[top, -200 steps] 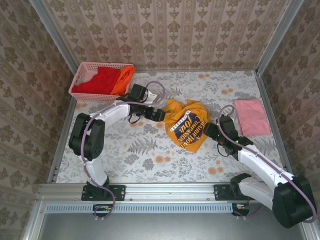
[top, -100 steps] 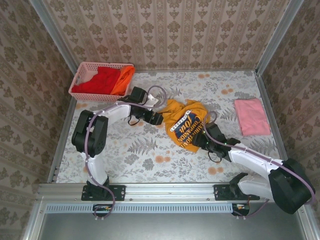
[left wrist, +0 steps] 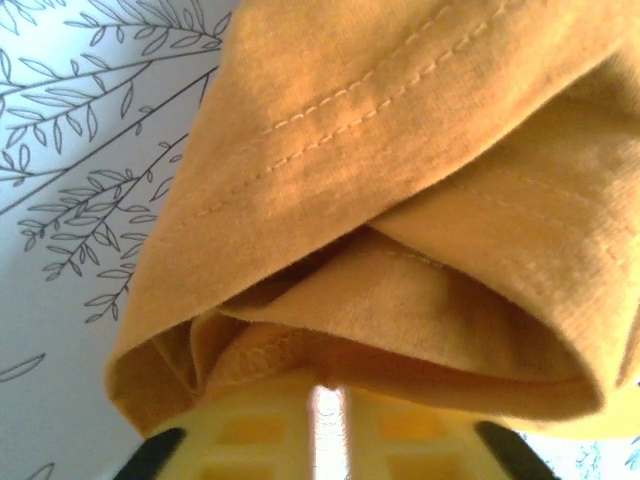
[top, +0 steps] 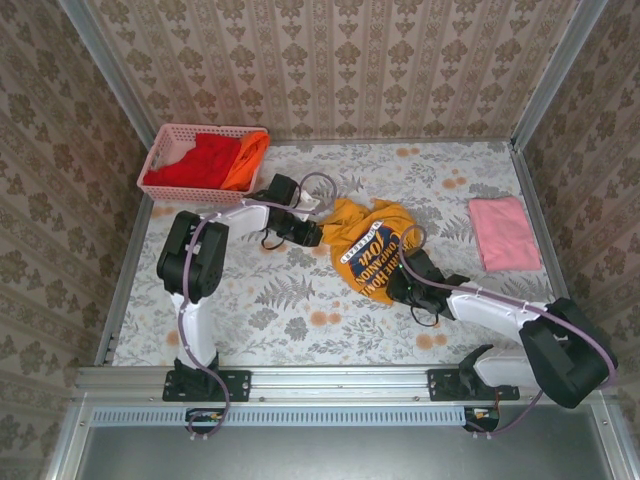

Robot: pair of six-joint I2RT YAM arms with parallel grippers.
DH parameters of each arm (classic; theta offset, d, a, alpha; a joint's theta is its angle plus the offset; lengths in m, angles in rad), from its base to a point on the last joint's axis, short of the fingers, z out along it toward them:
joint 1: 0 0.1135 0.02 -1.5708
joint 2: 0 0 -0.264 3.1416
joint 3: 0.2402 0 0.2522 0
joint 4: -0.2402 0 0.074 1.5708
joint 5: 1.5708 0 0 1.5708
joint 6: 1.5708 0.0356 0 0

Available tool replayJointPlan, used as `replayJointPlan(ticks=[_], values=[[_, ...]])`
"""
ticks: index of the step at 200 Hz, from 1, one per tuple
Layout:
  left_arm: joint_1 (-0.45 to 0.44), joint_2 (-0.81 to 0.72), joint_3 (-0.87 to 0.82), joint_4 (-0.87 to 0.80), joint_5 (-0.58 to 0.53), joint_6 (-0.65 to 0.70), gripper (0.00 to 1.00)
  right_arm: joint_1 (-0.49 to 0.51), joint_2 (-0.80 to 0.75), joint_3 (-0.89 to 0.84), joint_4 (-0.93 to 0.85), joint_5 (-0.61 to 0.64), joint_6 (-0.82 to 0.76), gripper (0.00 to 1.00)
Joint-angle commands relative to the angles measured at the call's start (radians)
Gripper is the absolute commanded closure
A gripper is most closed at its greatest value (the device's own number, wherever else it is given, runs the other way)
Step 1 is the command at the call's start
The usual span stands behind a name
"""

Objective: Fold and stack the t-shirts

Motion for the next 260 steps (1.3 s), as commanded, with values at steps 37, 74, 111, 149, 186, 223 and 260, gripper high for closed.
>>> replayJointPlan(ticks=[37, 74, 111, 149, 186, 223, 260], values=[[0.011, -0.093, -0.019, 0.060, -0.003, -0.063, 1.00, -0.001, -0.082, 0.074, -0.086, 0.096, -0.046, 1.00], [0.059, -0.183, -0.026, 0.091, -0.009, -0.091, 1.00, -0.035, -0.191, 0.127, -0.145, 0.146, -0.097, 1.00], [0.097, -0.270, -0.023, 0.091, -0.009, -0.119, 1.00, -0.087, -0.274, 0.226, -0.212, 0.167, -0.143, 1.00], [0.151, -0.383, 0.007, 0.079, -0.020, -0.172, 1.00, -0.131, -0.283, 0.437, -0.278, 0.164, -0.268, 1.00], [0.210, -0.483, 0.077, 0.057, -0.050, -0.200, 1.00, -0.150, -0.240, 0.687, -0.319, 0.174, -0.418, 1.00], [0.283, -0.553, 0.153, 0.033, -0.064, -0.237, 1.00, -0.163, -0.207, 0.875, -0.323, 0.166, -0.503, 1.00], [0.341, -0.605, 0.197, -0.004, -0.058, -0.275, 1.00, -0.163, -0.207, 0.969, -0.309, 0.148, -0.551, 1.00]])
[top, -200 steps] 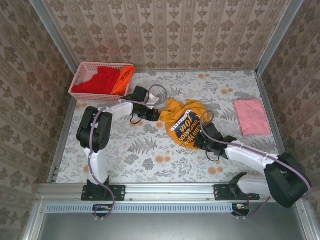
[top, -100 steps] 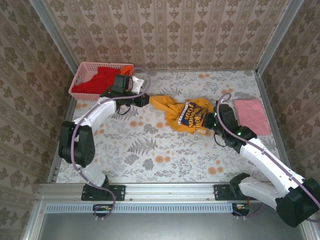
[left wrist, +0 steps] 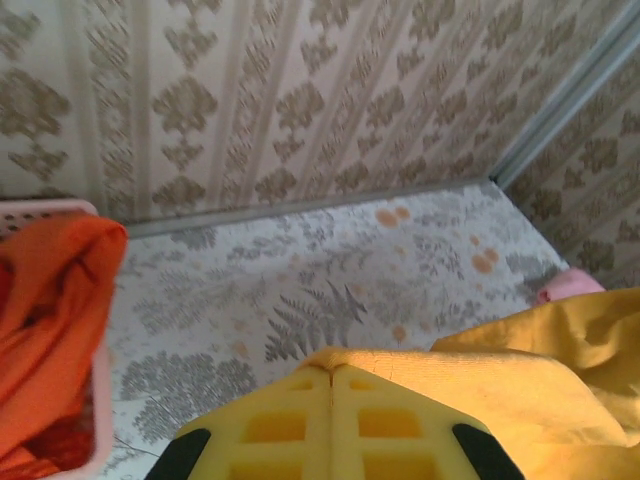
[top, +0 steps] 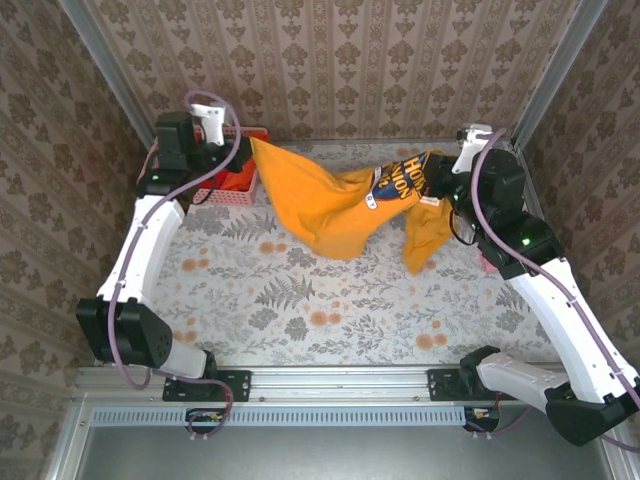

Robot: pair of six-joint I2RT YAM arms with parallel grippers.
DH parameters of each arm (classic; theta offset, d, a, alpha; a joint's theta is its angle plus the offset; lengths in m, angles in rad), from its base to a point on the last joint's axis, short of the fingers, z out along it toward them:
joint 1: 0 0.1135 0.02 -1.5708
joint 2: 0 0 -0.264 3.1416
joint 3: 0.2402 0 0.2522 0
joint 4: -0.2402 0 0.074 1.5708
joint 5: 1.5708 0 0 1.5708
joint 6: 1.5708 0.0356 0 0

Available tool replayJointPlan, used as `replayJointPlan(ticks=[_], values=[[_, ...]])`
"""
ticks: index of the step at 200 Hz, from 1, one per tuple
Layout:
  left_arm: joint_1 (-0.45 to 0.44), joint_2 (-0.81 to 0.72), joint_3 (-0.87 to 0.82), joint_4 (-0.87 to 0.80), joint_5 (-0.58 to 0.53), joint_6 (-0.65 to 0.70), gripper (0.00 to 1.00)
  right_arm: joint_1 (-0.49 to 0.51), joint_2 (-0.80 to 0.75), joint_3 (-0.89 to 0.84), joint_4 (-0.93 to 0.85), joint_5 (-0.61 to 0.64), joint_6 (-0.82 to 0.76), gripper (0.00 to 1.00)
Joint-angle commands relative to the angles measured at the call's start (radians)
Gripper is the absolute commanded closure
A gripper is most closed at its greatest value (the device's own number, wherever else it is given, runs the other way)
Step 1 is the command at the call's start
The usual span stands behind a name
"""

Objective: Fold and stack the t-shirts

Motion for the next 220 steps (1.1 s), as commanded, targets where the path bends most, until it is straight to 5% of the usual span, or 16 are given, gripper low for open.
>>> replayJointPlan(ticks=[1, 86, 147, 194, 199, 211, 220], values=[[0.031, -0.043, 0.036, -0.049, -0.003, -0.051, 1.00, -0.005, -0.002, 0.070, 0.013, 0.007, -0.073, 1.00], [0.083, -0.161, 0.066, -0.094, -0.005, -0.098, 1.00, -0.004, -0.065, 0.119, 0.052, -0.266, -0.173, 1.00], [0.078, -0.047, -0.012, -0.096, -0.010, -0.050, 1.00, -0.031, 0.008, 0.033, -0.081, -0.026, -0.088, 1.00], [0.059, 0.161, -0.053, 0.003, -0.050, -0.047, 1.00, -0.139, 0.169, -0.198, 0.176, -0.016, 0.067, 1.00], [0.056, 0.188, -0.043, 0.015, -0.058, -0.056, 1.00, -0.148, 0.198, -0.203, 0.207, -0.021, 0.062, 0.91], [0.051, 0.246, -0.006, 0.031, -0.080, -0.084, 0.68, -0.160, 0.267, -0.191, 0.245, -0.017, 0.046, 0.60], [0.047, 0.282, 0.027, 0.035, -0.089, -0.101, 0.46, -0.167, 0.307, -0.163, 0.241, -0.009, 0.034, 0.45]])
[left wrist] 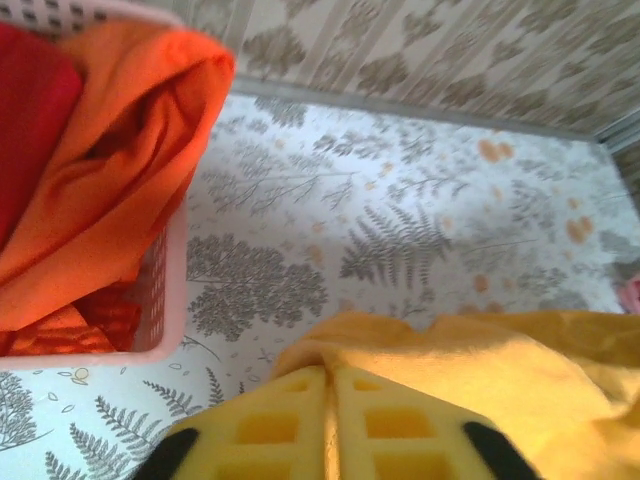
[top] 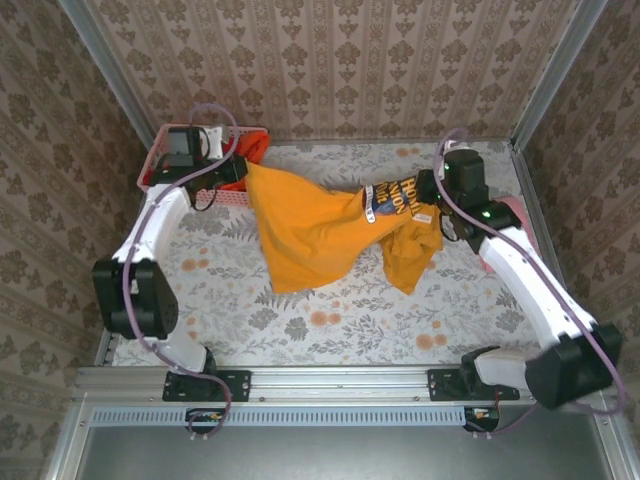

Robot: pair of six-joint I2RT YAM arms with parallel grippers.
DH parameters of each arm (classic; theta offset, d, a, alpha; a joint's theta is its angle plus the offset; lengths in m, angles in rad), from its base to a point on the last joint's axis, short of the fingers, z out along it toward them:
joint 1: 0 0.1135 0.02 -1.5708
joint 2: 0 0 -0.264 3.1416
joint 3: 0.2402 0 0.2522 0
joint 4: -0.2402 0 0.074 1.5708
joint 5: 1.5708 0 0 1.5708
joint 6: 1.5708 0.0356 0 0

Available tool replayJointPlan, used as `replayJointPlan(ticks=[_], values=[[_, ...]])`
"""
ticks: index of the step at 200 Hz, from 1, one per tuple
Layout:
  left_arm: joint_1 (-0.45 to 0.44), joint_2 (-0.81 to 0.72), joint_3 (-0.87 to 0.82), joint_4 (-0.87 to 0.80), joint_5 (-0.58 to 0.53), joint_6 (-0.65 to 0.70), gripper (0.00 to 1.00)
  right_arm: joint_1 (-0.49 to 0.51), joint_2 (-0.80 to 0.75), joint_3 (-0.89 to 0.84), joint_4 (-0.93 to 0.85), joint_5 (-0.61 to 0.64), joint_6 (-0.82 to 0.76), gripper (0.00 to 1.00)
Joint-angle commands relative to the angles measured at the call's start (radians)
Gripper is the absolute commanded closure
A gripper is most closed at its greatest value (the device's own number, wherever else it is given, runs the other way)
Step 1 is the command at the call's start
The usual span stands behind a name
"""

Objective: Fold and stack the t-shirts

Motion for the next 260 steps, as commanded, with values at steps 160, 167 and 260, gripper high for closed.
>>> replayJointPlan(ticks=[160, 167, 260], values=[[-0.348, -0.655, -0.734, -0.150, -0.047, 0.546, 0.13, 0.024, -0.336, -0.516, -0.039, -0.062, 0.291, 0.33], [-0.349, -0.658, -0.741, -0.166, -0.049, 0.622, 0.16, 0.025, -0.327, -0.519, -0.028, -0.066, 0.291, 0.33], [-0.456, -0.327, -0.749, -0.130, -0.245, 1.062, 0.22, 0.028, -0.266, -0.511, 0.033, -0.060, 0.281, 0.32]])
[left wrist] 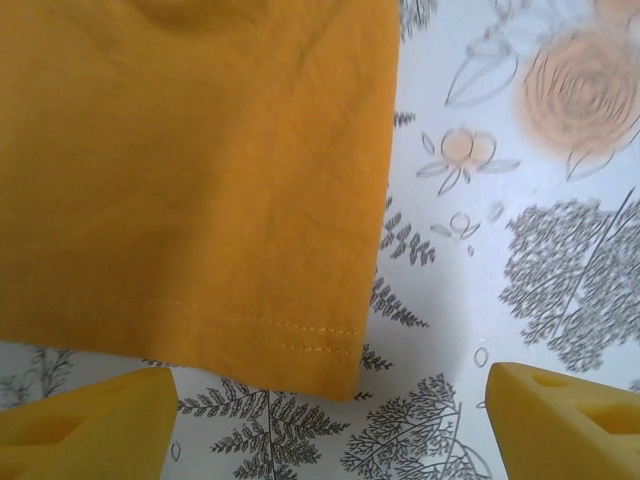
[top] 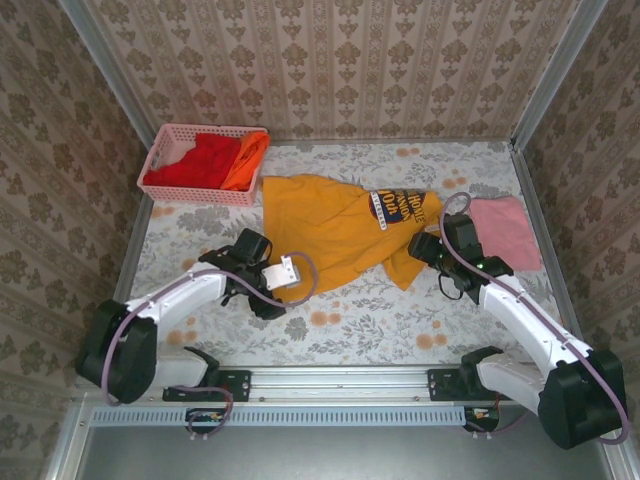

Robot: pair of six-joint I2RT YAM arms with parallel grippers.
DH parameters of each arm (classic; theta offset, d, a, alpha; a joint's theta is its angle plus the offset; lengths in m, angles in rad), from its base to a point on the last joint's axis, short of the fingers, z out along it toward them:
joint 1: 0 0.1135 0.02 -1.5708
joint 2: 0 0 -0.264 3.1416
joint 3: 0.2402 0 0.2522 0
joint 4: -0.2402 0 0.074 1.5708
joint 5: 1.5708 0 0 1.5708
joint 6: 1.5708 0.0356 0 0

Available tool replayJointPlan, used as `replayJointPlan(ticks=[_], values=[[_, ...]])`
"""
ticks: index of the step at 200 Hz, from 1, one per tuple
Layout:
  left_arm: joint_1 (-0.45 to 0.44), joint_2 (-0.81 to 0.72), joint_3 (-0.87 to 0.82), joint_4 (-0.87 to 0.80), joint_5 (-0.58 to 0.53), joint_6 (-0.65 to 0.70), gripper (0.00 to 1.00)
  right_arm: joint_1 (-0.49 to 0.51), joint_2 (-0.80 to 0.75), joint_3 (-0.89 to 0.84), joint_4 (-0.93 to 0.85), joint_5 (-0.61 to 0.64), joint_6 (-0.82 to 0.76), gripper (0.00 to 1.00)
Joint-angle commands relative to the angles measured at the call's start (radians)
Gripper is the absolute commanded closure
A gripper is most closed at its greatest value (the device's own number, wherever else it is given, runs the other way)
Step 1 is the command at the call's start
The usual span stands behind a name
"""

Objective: Fold and stack the t-shirts

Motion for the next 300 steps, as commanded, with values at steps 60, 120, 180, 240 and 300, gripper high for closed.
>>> replayJointPlan(ticks=[60, 120, 180, 240, 300], values=[[-0.028, 0.184, 0.028, 0.122, -0.010, 0.096, 0.32, 0.005, -0.019, -0.016, 0.011, 0.008, 0.019, 0.31], [-0.029, 0.226, 0.038, 0.139, -0.059, 0.061, 0.88, -0.002, -0.012, -0.013, -0.019, 0.039, 0.041, 0.32], [0.040, 0.065, 0.109, 0.120, -0.043, -0.122, 1.00, -0.059, 0.031, -0.007, -0.090, 0.074, 0.173, 0.42], [0.158, -0.004, 0.218, 0.113, -0.009, -0.287, 1.00, -0.146, 0.224, 0.053, 0.073, -0.074, 0.134, 0.52], [0.226, -0.031, 0.257, 0.161, 0.006, -0.408, 1.00, -0.157, 0.500, 0.212, 0.126, -0.113, 0.067, 0.55]])
